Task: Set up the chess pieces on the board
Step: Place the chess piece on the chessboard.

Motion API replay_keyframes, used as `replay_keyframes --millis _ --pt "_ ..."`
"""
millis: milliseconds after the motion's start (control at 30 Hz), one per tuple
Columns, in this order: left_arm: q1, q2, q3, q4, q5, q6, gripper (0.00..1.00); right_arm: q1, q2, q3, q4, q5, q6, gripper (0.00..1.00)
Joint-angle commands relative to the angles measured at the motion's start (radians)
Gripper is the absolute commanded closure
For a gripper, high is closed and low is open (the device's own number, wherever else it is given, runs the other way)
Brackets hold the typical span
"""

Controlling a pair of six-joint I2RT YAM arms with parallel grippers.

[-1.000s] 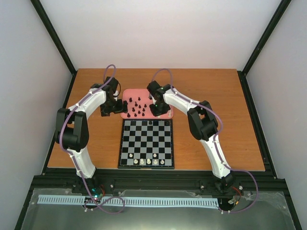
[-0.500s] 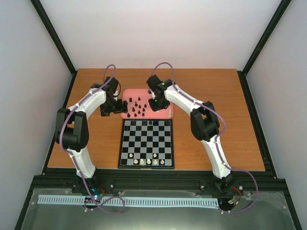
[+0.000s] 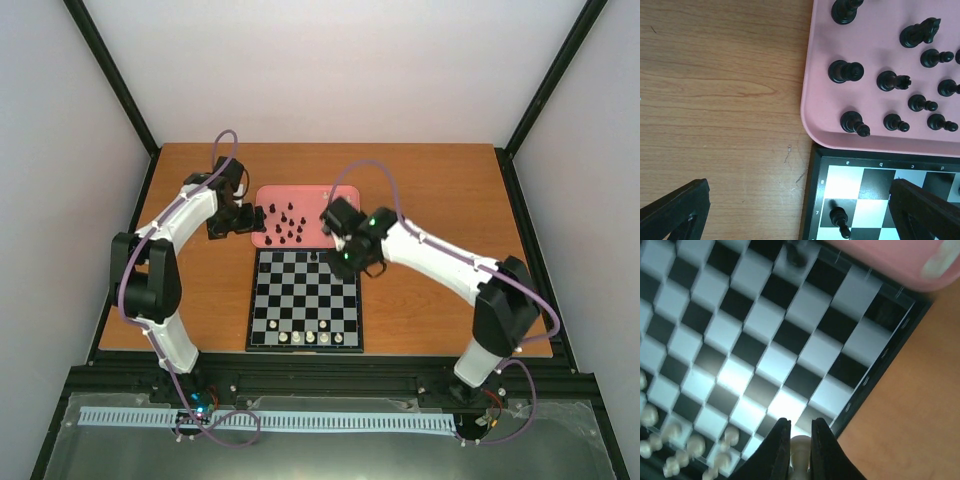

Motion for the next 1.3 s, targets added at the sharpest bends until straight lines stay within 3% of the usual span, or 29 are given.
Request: replay_keyframes --millis 0,133,267,667,1267 --pt "-0.002 -0.047 0.001 -0.004 -0.005 -0.003 0.0 0.102 -0.115 -0.225 0.053 0.041 0.106 0.96" --pt "-0.002 -0.055 -0.007 -0.001 -0.005 -0.004 0.0 0.17 -0.232 -0.406 0.144 0.063 0.215 0.95" --pt "-0.002 -0.06 -0.01 0.001 -0.004 -0.004 0.0 0.192 -0.265 -0.487 0.172 0.073 0.245 0.95" --pt "-0.002 -0.066 -0.02 0.0 -0.016 -0.002 0.0 0.282 -0.294 -0.586 0.244 0.029 0.253 0.95" --pt "-0.002 -0.078 -0.042 0.018 -0.003 -0.005 0.0 0.355 -0.217 -0.586 0.275 0.04 0.275 0.94"
